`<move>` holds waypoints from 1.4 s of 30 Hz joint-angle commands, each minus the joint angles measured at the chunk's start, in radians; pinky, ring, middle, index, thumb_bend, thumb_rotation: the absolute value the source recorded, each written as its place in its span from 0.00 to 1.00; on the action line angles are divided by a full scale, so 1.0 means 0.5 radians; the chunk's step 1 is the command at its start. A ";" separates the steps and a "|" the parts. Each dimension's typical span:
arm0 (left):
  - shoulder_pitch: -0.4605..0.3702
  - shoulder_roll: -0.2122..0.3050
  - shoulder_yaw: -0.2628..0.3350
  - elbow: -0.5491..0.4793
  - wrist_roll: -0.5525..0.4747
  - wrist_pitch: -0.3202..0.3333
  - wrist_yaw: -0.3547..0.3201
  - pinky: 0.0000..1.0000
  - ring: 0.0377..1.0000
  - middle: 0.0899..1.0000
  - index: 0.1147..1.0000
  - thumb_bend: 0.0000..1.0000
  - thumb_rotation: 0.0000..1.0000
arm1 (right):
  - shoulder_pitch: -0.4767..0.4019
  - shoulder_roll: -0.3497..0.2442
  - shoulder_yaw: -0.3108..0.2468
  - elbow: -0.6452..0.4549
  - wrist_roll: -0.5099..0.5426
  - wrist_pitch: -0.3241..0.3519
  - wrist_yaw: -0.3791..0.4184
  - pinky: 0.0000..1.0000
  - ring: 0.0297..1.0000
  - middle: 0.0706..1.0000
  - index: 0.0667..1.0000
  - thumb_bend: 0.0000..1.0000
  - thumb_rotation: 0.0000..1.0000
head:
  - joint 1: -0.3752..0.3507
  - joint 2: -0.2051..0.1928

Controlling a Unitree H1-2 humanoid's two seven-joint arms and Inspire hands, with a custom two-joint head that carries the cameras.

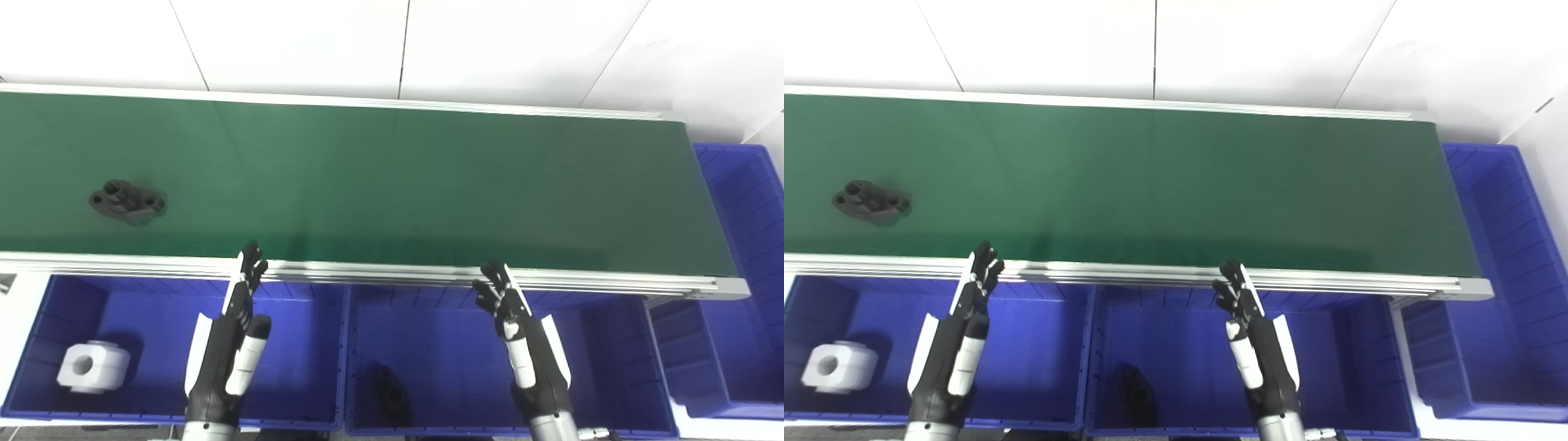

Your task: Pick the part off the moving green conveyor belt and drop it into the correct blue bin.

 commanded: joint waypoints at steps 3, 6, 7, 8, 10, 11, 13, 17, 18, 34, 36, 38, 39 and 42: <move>0.008 -0.036 -0.040 0.048 0.069 -0.162 0.040 0.95 0.97 1.00 1.00 0.58 1.00 | 0.009 -0.044 -0.045 0.060 0.079 -0.236 0.037 0.92 0.91 0.95 0.97 0.91 1.00 | 0.125 -0.119; -0.004 -0.071 -0.057 0.098 0.118 -0.207 0.064 0.93 0.96 1.00 1.00 0.55 1.00 | -0.002 -0.061 -0.076 0.111 0.108 -0.277 0.045 0.93 0.91 0.94 0.97 0.92 1.00 | 0.215 -0.166; -0.007 -0.080 -0.061 0.108 0.132 -0.218 0.071 0.95 0.97 1.00 1.00 0.54 1.00 | -0.004 -0.062 -0.084 0.118 0.114 -0.279 0.047 0.93 0.91 0.94 0.96 0.94 1.00 | 0.215 -0.166; -0.010 -0.088 -0.067 0.118 0.149 -0.224 0.079 0.95 0.98 1.00 1.00 0.53 1.00 | -0.007 -0.068 -0.091 0.126 0.124 -0.280 0.052 0.93 0.91 0.94 0.96 0.94 1.00 | 0.244 -0.174; -0.016 -0.102 -0.074 0.137 0.175 -0.245 0.097 0.95 0.98 1.00 1.00 0.52 1.00 | -0.015 -0.082 -0.103 0.144 0.135 -0.298 0.063 0.94 0.91 0.94 0.96 0.95 1.00 | 0.261 -0.182; -0.018 -0.110 -0.077 0.144 0.177 -0.250 0.103 0.95 0.98 1.00 1.00 0.51 1.00 | -0.019 -0.088 -0.108 0.155 0.140 -0.310 0.069 0.94 0.91 0.94 0.97 0.95 1.00 | 0.263 -0.186; -0.020 -0.123 -0.080 0.156 0.177 -0.260 0.110 0.95 0.97 1.00 1.00 0.52 0.99 | -0.025 -0.092 -0.115 0.171 0.151 -0.326 0.079 0.94 0.91 0.94 0.97 0.93 1.00 | 0.264 -0.196; -0.022 -0.128 -0.089 0.167 0.158 -0.258 0.112 0.96 0.98 1.00 1.00 0.52 0.98 | -0.032 -0.095 -0.123 0.194 0.162 -0.347 0.092 0.93 0.92 0.95 0.97 0.93 1.00 | 0.273 -0.207; -0.021 -0.129 -0.089 0.166 0.162 -0.256 0.114 0.96 0.98 1.00 1.00 0.52 0.97 | -0.032 -0.094 -0.125 0.199 0.160 -0.351 0.093 0.93 0.92 0.95 0.97 0.93 1.00 | 0.273 -0.207; -0.078 -0.140 -0.105 0.363 0.186 -0.331 0.174 0.87 0.95 0.98 1.00 0.49 0.91 | -0.078 -0.097 -0.165 0.389 0.219 -0.451 0.138 0.95 0.92 0.96 0.98 0.95 1.00 | 0.441 -0.449; -0.090 -0.137 -0.119 0.375 0.208 -0.341 0.189 0.86 0.95 0.99 1.00 0.47 0.92 | -0.084 -0.100 -0.179 0.389 0.218 -0.437 0.139 0.96 0.92 0.95 0.98 0.95 1.00 | 0.470 -0.448; -0.095 -0.143 -0.127 0.380 0.205 -0.341 0.195 0.84 0.95 0.99 1.00 0.46 0.92 | -0.085 -0.104 -0.190 0.381 0.220 -0.422 0.145 0.96 0.93 0.96 0.98 0.96 1.00 | 0.488 -0.443; -0.095 -0.149 -0.130 0.381 0.205 -0.340 0.202 0.83 0.95 0.98 1.00 0.47 0.91 | -0.085 -0.105 -0.195 0.377 0.224 -0.418 0.149 0.96 0.93 0.96 0.98 0.96 1.00 | 0.494 -0.440; -0.099 -0.154 -0.142 0.390 0.202 -0.344 0.216 0.81 0.95 0.97 1.00 0.50 0.89 | -0.085 -0.106 -0.209 0.382 0.237 -0.423 0.158 0.97 0.94 0.96 0.98 0.96 1.00 | 0.499 -0.440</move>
